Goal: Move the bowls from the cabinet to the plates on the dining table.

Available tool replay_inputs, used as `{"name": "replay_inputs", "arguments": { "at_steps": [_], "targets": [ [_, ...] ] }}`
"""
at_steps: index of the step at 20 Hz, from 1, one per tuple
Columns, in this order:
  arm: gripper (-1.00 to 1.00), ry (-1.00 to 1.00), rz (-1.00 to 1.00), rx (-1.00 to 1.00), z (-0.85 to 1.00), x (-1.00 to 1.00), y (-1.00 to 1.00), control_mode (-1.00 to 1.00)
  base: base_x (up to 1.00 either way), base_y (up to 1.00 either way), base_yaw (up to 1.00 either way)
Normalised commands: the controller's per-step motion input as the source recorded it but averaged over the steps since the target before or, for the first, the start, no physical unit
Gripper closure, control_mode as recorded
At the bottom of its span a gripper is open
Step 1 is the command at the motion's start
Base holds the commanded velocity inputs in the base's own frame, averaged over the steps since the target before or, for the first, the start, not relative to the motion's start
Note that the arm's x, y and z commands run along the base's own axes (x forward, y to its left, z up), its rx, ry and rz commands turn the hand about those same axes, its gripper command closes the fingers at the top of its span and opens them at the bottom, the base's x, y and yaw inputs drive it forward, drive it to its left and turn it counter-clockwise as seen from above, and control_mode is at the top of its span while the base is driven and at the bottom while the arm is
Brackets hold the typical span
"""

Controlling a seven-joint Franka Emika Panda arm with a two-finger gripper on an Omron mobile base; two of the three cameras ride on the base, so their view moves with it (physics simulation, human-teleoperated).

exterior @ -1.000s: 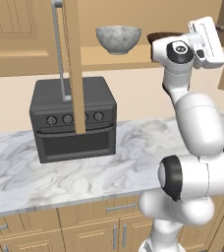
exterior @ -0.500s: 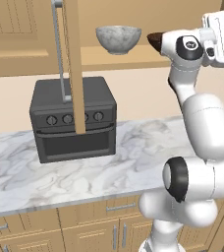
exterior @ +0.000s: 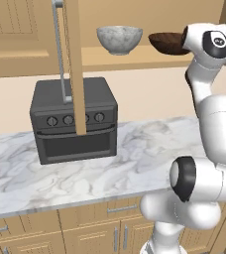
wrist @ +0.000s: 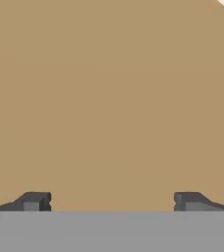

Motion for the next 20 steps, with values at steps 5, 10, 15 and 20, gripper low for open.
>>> {"name": "replay_inputs", "arguments": {
  "at_steps": [5,10,15,20],
  "targets": [
    [-1.00,0.00,0.09,0.10,-0.15,0.00,-0.35,-1.00,0.00,0.00,0.00],
    [-1.00,0.00,0.15,0.06,-0.17,0.09,-0.19,-1.00,0.00,0.00,0.00],
    [-1.00,-0.01,0.14,0.04,-0.04,0.19,-0.22,-1.00,0.00,0.00,0.00],
    [-1.00,-0.04,0.07,0.03,0.02,0.16,-0.40,-1.00,0.00,0.00,0.00]
  ]
}}
